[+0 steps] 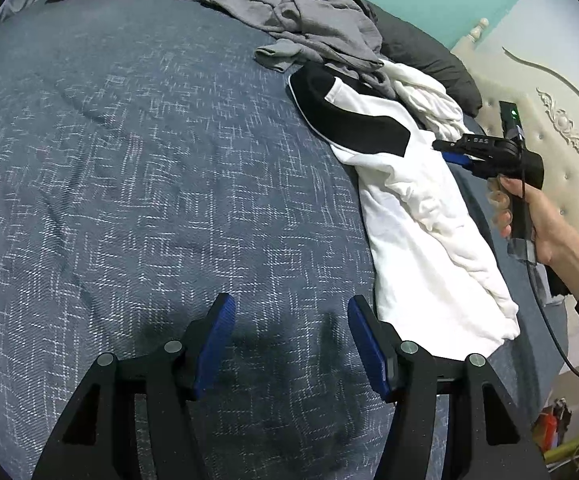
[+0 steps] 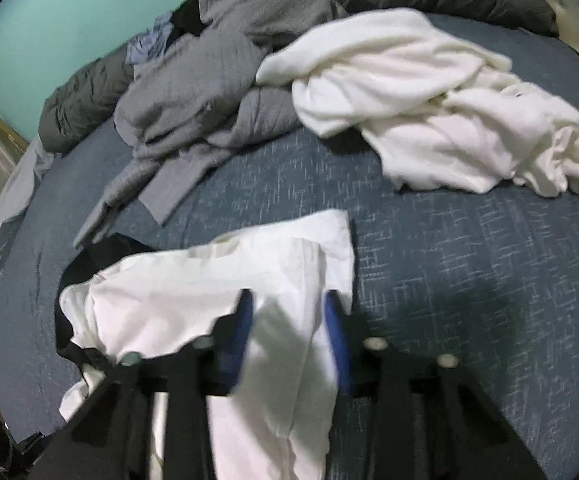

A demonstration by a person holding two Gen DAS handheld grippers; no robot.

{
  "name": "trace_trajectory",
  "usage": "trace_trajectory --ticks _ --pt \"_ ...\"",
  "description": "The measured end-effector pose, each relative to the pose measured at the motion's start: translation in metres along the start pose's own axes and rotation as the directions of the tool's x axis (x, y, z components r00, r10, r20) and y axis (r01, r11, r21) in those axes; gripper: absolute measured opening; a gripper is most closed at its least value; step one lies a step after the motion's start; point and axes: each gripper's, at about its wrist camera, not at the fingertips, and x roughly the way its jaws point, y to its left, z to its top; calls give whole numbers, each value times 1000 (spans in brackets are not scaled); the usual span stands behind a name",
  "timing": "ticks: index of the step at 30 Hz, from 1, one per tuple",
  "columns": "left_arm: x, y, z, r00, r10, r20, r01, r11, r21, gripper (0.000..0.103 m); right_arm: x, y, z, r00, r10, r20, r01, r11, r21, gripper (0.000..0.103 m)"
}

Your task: Fold clothes

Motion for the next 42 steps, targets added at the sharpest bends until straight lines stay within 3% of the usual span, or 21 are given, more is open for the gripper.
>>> trace_trajectory --ticks 1,3,6,10,16,24,30,35,38,39,40,42 --pt "1 -1 0 1000 0 -1 0 1000 3 63 1 2 -1 1000 -5 0 5 1000 -14 10" --pt "1 -3 1 1000 -1 -1 1 1000 7 63 -2 8 -1 999 -24 21 25 998 -53 3" --pt "2 -3 1 1000 0 -2 0 1000 9 64 -15 18 1 995 -66 81 75 991 -114 2" --pt "3 -2 -1 1000 4 -3 -4 1000 7 64 -17 34 7 973 -195 124 219 949 -227 2" --pt "4 -1 -2 1000 6 -7 -6 1000 10 64 21 22 9 955 -297 18 293 929 -227 2" --pt "2 -1 -2 1000 -2 -7 2 1000 6 64 -1 -4 15 969 -227 102 237 967 -94 9" --pt "3 -2 -2 1000 2 -7 -2 1000 5 64 -9 -1 26 986 -135 102 141 988 -56 25" --pt "5 -2 0 1000 0 -9 0 1000 5 64 13 7 25 991 -123 43 126 990 -67 25" --pt "5 -1 1 1000 -2 -10 2 1000 4 64 20 11 22 991 -123 48 126 989 -82 25" --pt "5 -1 1 1000 -3 -9 3 1000 4 64 19 11 21 991 -118 58 123 989 -87 18" --pt "5 -1 2 1000 -3 -8 3 1000 3 64 18 11 20 991 -114 67 120 989 -91 5" --pt "5 -1 2 1000 -3 -7 3 1000 3 64 16 9 20 989 -121 80 128 988 -87 4"
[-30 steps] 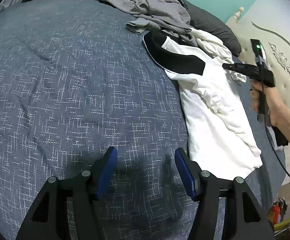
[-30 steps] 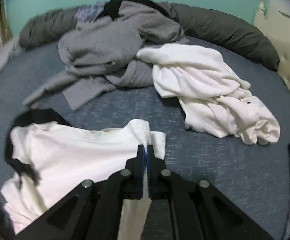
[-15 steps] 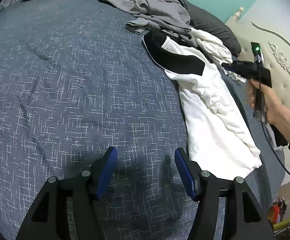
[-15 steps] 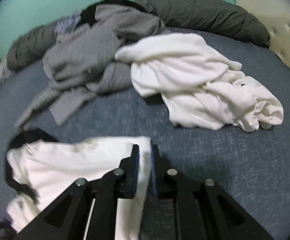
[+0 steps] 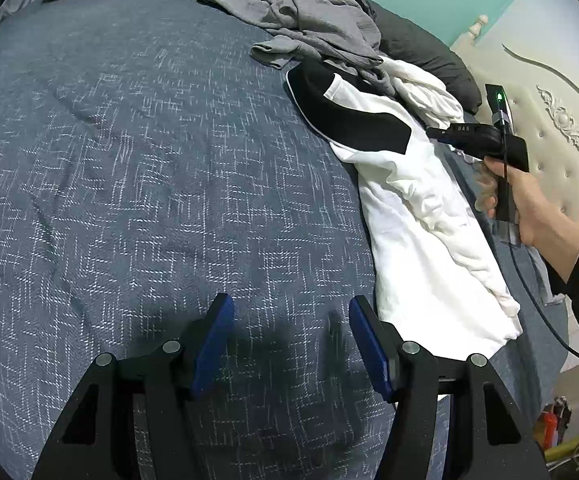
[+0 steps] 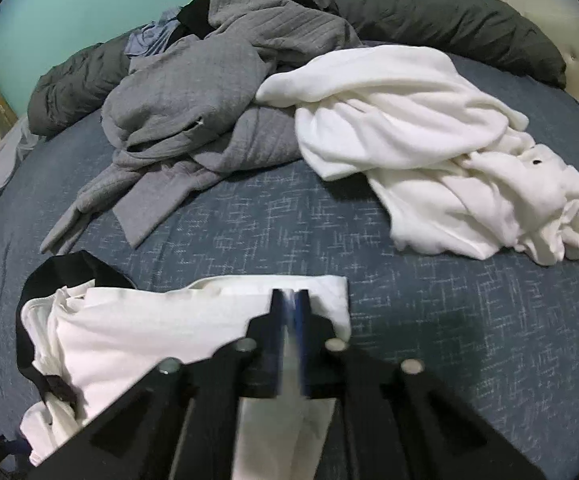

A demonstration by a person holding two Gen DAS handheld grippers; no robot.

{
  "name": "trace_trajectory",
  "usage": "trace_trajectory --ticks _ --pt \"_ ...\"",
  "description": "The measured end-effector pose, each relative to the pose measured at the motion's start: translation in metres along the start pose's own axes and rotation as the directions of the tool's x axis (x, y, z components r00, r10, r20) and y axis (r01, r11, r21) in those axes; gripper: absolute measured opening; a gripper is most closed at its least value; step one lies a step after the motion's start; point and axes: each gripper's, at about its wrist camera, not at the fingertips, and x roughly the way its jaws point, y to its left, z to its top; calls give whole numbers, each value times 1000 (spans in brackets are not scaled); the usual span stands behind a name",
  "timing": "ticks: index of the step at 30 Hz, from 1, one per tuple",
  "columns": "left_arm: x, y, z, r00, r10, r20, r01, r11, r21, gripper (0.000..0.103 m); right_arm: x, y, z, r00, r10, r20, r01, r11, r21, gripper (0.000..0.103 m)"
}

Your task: Fold clothes

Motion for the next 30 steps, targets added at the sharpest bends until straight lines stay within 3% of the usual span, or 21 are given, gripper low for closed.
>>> trace_trajectory --ticks 3,10,13,17,20,22,25,30 --pt "1 0 -1 1000 2 -2 -2 1000 2 64 -1 -6 3 999 -30 21 29 999 20 3" --pt "2 3 -2 1000 0 -4 0 1000 2 64 17 -9 6 996 -80 -44 81 997 18 5" --pt "1 3 -2 1000 0 -2 0 1000 -1 64 4 -5 10 993 -117 -24 117 993 1 15" --pt "0 2 -1 1000 -2 0 2 1000 -4 64 -30 6 12 985 -168 38 169 985 -33 18" --pt "-1 2 -1 1000 -1 3 1 1000 -5 64 -64 24 4 992 -87 92 95 991 -90 26" --pt "-1 2 -1 1000 1 6 -1 1000 -10 64 -82 39 -8 994 -23 102 36 991 -127 42" --pt "-2 2 0 1000 7 11 -7 1000 -14 64 -108 62 -36 994 58 95 -43 987 -157 43" --pt "-3 0 1 1000 18 20 -17 1000 -9 64 -118 105 -73 994 96 50 -83 974 -211 44"
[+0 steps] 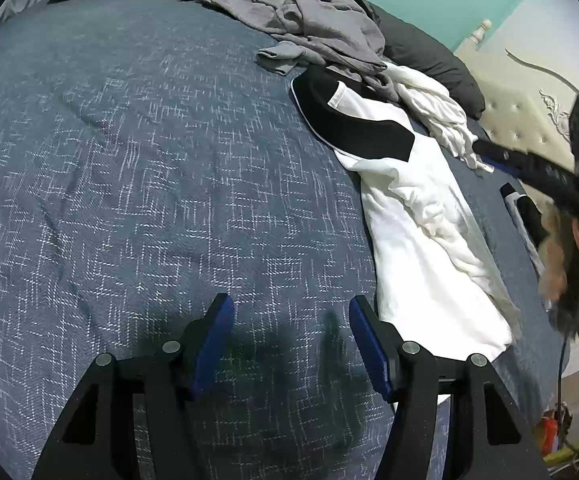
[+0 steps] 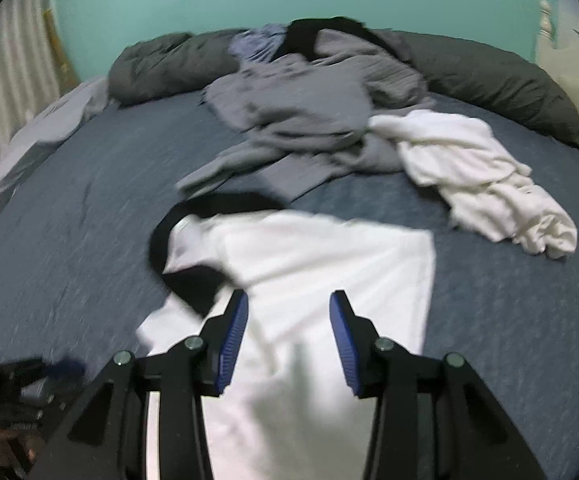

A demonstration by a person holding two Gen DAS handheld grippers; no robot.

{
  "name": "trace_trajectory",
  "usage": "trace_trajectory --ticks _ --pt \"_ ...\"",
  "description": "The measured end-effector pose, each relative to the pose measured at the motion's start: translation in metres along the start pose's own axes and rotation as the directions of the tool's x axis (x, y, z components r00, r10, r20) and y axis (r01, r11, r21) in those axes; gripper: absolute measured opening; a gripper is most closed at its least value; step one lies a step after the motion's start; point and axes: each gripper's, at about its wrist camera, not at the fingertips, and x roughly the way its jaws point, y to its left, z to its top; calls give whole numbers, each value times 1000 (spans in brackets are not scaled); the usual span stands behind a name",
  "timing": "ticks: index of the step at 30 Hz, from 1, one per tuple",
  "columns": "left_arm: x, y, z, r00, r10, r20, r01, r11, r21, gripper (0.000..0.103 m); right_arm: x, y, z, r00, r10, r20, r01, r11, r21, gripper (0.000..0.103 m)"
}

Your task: Fold clothes

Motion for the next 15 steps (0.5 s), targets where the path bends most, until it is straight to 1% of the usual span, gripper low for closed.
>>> trace_trajectory --ticks 2,4,6,9,11,15 --pt "-1 -1 0 1000 4 4 -4 1000 4 64 -1 17 -9 1000 11 -17 -12 1000 -23 45" --pt "-3 -1 0 1000 10 8 -10 1000 6 68 0 32 -19 999 16 -39 -17 999 -45 47" --pt "-5 0 0 1000 16 14 -16 1000 6 71 2 44 -27 999 3 -54 -7 997 -73 48" --pt "-7 2 1 1000 18 21 -18 1000 0 72 5 60 -37 997 -25 -69 16 993 -116 48" --pt "-8 4 1 1000 20 23 -20 1000 -2 73 9 68 -42 997 -23 -78 13 992 -128 48" --pt "-11 7 2 999 20 29 -19 1000 -7 75 20 86 -45 996 -33 -87 17 982 -188 48"
